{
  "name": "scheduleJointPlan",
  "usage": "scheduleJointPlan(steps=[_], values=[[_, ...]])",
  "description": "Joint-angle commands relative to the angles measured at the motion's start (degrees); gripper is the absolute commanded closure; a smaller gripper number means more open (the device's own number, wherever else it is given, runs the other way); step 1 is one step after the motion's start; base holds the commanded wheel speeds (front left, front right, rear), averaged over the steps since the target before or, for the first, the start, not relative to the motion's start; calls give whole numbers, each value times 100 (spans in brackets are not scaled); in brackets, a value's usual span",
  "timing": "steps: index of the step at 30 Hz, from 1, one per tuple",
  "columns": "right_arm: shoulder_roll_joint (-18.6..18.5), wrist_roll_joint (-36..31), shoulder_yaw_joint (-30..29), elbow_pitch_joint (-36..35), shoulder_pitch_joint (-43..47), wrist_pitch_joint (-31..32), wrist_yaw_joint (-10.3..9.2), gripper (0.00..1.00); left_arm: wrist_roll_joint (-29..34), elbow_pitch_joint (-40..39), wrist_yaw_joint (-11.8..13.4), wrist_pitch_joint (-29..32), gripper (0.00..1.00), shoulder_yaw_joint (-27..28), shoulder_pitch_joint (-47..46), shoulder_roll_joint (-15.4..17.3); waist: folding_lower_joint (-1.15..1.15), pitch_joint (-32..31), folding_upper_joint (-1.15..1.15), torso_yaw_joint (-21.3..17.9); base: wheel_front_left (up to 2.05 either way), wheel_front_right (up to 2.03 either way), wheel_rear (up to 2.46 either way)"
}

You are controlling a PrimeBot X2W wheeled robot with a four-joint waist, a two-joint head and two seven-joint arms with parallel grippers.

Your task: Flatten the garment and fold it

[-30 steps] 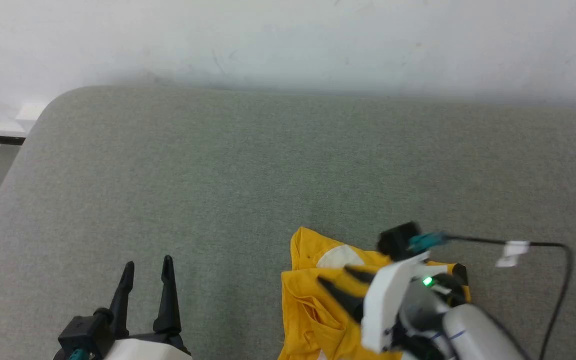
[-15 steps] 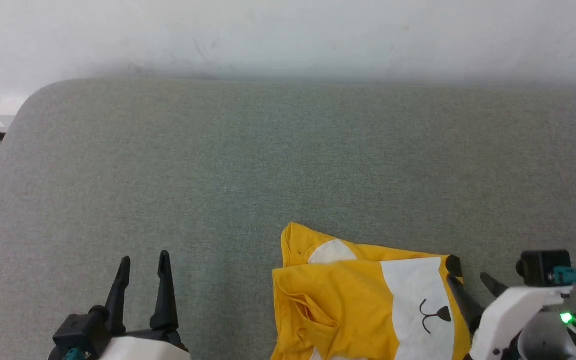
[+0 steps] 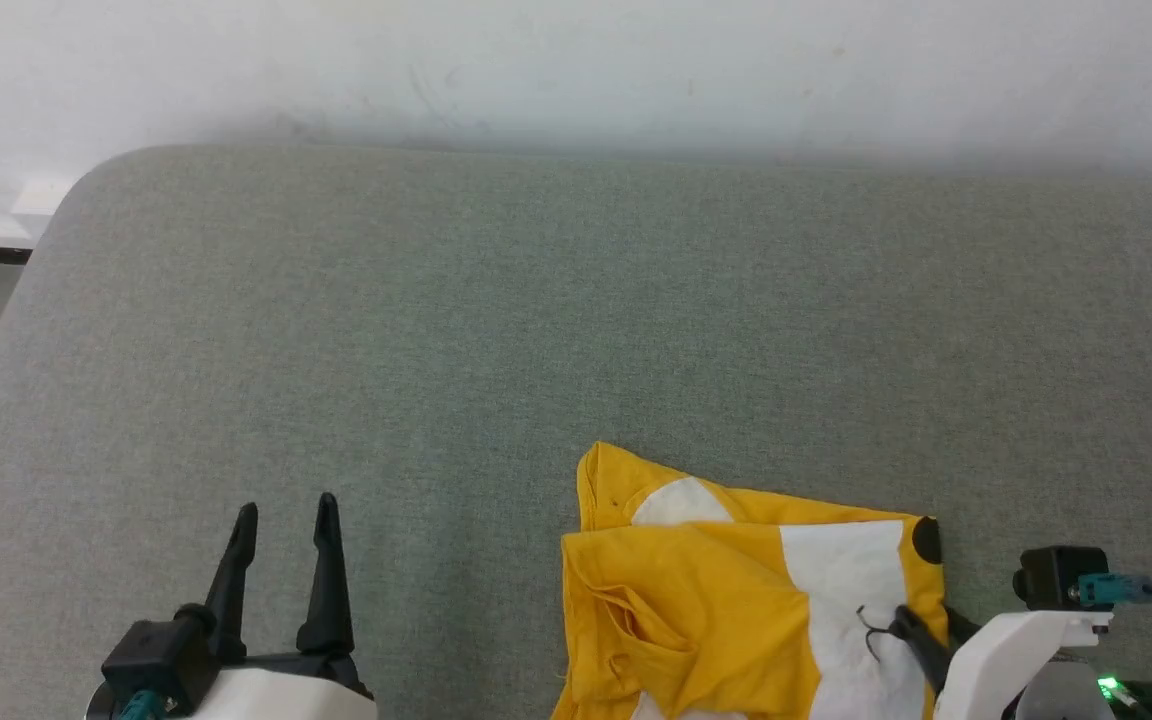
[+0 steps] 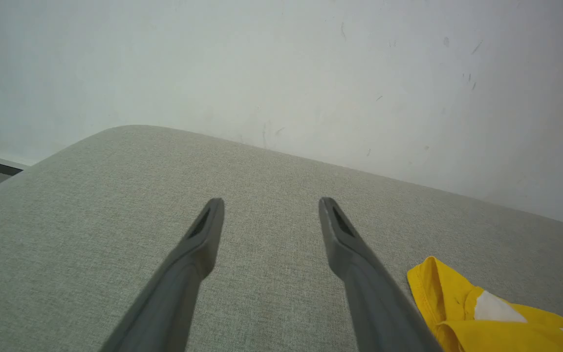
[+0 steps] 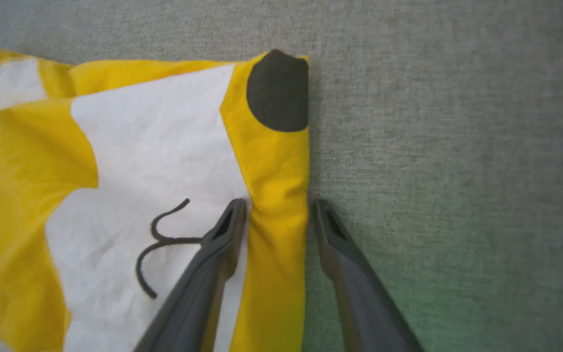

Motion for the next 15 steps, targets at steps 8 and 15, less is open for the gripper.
scheduleJointPlan(steps=[8,15], values=[[21,251,116,518,-472,-428,-5,100,57,-129,40,95,0,-53,-1,89,0,-40,-1,-125,0,0,0],[21,153,-6,260,-1188,-362,-5,100,49,-199,59,139,0,-62,-7,150,0,-6,-1,-468,0,0,0]])
